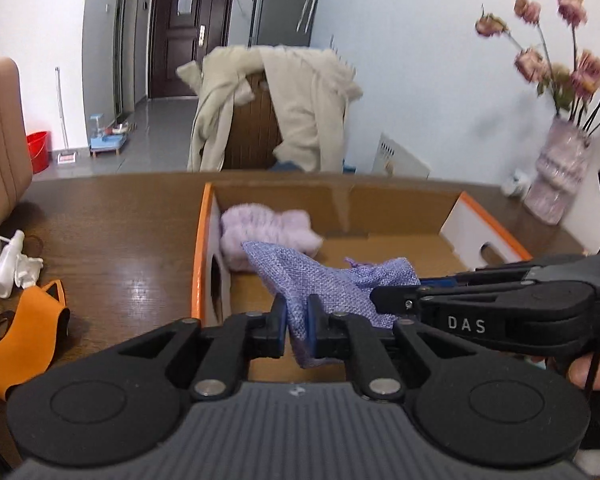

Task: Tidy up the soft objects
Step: 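Carry the purple pouch into the box beside the headband and release, then move the right gripper back over the pile of soft items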

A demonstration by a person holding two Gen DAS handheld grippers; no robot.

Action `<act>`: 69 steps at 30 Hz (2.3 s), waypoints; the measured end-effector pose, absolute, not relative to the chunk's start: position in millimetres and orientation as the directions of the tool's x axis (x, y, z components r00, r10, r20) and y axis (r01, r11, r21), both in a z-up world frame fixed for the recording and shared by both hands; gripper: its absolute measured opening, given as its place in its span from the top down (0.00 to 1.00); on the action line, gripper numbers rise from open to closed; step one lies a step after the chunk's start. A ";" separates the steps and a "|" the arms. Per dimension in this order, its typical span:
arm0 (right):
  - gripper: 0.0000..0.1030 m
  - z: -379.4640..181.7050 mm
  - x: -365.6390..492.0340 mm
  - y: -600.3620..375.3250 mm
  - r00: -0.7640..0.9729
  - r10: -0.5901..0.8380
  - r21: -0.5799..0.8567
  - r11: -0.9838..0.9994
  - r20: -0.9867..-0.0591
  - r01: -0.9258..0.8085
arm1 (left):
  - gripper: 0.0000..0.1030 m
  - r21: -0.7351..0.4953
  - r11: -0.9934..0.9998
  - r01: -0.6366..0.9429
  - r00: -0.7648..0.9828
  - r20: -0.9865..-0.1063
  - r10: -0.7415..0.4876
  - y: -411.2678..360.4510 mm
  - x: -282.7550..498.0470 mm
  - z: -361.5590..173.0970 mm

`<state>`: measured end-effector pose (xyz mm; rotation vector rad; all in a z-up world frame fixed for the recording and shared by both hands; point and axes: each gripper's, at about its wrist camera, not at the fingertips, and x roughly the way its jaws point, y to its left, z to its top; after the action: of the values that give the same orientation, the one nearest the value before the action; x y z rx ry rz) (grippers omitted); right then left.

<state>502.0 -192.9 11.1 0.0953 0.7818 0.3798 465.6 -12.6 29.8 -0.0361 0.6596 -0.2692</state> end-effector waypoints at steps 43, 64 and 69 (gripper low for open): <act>0.08 137.2 217.8 -277.1 0.965 0.173 -0.002 0.984 -0.198 -0.177 | 0.00 -0.051 0.991 0.125 0.982 -0.135 -0.131 0.6 186.0 121.1; 0.00 37.8 61.1 -263.6 0.962 0.153 0.030 0.988 -0.226 -0.150 | 0.00 -0.065 0.990 0.121 0.981 -0.143 -0.130 -2.2 71.0 62.7; 0.01 35.2 66.6 -268.3 0.961 0.145 0.049 0.989 -0.235 -0.138 | 0.00 -0.060 0.990 0.126 0.977 -0.163 -0.134 -5.4 77.7 57.1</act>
<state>66.6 -268.3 35.2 0.0320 0.2405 0.1432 77.7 -5.4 57.1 -0.0491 0.1678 -0.1313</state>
